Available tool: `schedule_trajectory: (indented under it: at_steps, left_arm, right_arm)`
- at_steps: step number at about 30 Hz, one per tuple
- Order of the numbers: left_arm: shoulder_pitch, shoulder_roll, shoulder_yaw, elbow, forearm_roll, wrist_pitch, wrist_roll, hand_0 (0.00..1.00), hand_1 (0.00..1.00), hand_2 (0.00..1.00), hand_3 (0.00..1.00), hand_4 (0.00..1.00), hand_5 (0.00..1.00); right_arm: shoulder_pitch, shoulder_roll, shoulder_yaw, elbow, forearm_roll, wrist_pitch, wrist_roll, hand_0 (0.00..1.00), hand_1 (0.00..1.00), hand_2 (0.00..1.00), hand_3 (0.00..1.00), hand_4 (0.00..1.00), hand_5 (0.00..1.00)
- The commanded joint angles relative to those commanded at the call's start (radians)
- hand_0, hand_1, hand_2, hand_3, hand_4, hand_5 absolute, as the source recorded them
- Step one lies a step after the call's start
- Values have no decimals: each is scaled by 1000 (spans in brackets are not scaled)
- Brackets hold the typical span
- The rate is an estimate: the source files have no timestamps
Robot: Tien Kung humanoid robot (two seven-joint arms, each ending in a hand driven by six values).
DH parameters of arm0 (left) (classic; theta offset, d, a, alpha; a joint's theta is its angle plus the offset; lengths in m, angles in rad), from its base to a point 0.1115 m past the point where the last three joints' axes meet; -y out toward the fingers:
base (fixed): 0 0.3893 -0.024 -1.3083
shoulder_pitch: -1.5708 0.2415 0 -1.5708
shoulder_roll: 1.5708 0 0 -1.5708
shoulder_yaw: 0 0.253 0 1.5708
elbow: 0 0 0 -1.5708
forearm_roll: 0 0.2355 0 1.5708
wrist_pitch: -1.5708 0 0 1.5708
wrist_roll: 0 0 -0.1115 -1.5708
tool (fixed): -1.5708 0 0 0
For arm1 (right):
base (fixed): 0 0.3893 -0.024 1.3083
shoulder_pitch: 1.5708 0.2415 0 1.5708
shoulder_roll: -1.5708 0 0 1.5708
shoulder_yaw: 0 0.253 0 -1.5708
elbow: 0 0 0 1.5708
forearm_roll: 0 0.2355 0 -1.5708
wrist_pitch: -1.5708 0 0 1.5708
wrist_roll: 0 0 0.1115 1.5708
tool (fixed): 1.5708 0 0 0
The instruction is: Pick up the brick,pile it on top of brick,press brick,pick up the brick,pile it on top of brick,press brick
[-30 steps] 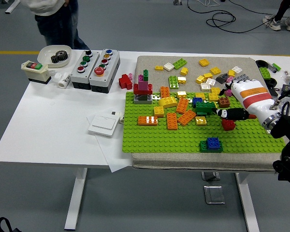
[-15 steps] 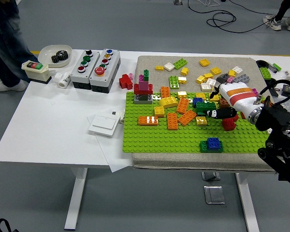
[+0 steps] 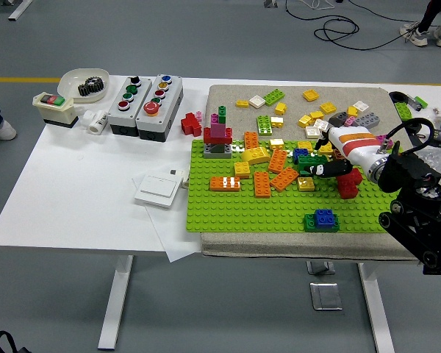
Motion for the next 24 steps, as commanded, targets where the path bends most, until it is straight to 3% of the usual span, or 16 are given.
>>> schedule_trajectory:
  at_steps: [6, 12, 14, 15, 18, 21, 22, 24]
  left_arm:
    - [0, -1, 1, 0, -3, 1, 0, 663, 705, 727, 588, 669, 661]
    - [0, -2, 1, 0, -2, 1, -1, 663, 704, 726, 588, 668, 660]
    - [0, -2, 1, 0, -1, 0, -1, 663, 704, 726, 588, 668, 660]
    - [1, -2, 1, 1, -2, 1, -1, 663, 704, 726, 588, 669, 661]
    - [3, -3, -1, 2, -1, 2, -1, 663, 704, 726, 588, 669, 661]
    - [2, -4, -1, 2, 1, 1, -1, 663, 704, 726, 588, 669, 661]
    - [2, -4, 0, 2, 0, 1, -2, 663, 702, 726, 588, 669, 660]
    - [0, -4, 3, 2, -2, 2, -4, 663, 702, 726, 588, 669, 660]
  right_arm:
    - [5, 12, -5, -28, 3, 0, 10, 543, 585, 670, 607, 921, 560]
    - [-16, 4, 35, -1, 20, -18, 21, 572, 608, 681, 612, 921, 560]
    - [-30, 1, 63, 13, 77, -37, 31, 572, 608, 681, 612, 921, 560]
    - [-47, -5, 85, 30, 117, -58, 51, 707, 696, 744, 674, 933, 601]
    - [-73, -15, 125, 55, 247, -88, 99, 707, 696, 744, 674, 933, 601]
    - [-94, -33, 162, 74, 364, -81, 153, 707, 696, 744, 674, 933, 601]
    - [-99, -40, 172, 77, 410, -72, 162, 769, 751, 782, 758, 962, 689]
    - [-112, -62, 203, 79, 494, -27, 178, 769, 751, 782, 758, 962, 689]
